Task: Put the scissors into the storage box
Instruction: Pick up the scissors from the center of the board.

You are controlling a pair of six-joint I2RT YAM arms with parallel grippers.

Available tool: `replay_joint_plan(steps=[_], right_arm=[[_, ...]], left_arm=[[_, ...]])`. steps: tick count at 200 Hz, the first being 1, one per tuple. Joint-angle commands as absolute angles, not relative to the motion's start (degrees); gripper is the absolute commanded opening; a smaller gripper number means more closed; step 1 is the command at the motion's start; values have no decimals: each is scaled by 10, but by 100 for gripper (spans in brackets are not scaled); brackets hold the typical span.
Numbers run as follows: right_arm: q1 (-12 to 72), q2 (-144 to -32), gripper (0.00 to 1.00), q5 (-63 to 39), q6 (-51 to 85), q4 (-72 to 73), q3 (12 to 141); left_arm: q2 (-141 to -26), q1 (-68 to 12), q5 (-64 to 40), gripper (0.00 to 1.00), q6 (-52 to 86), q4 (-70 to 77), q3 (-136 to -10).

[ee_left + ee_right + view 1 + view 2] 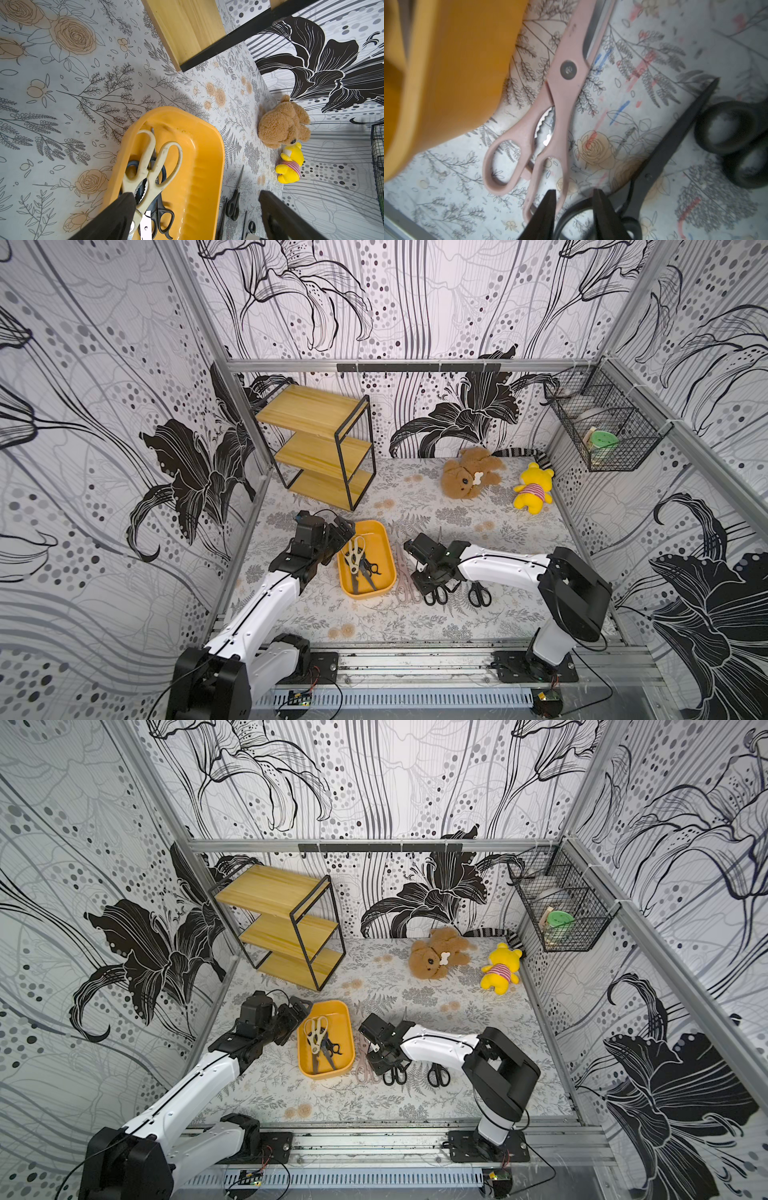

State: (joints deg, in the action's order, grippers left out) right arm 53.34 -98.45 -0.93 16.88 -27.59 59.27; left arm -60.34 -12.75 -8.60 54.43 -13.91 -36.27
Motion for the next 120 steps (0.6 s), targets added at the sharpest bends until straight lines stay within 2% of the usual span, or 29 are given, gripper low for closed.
replay_joint_plan(steps=[1, 120], right_arm=[[536, -1001, 34, -14, 149, -290, 613], [551, -1058, 27, 27, 153, -319, 637]], left_arm=[[-589, -129, -70, 98, 542, -134, -352], [-580, -129, -59, 98, 541, -139, -346]])
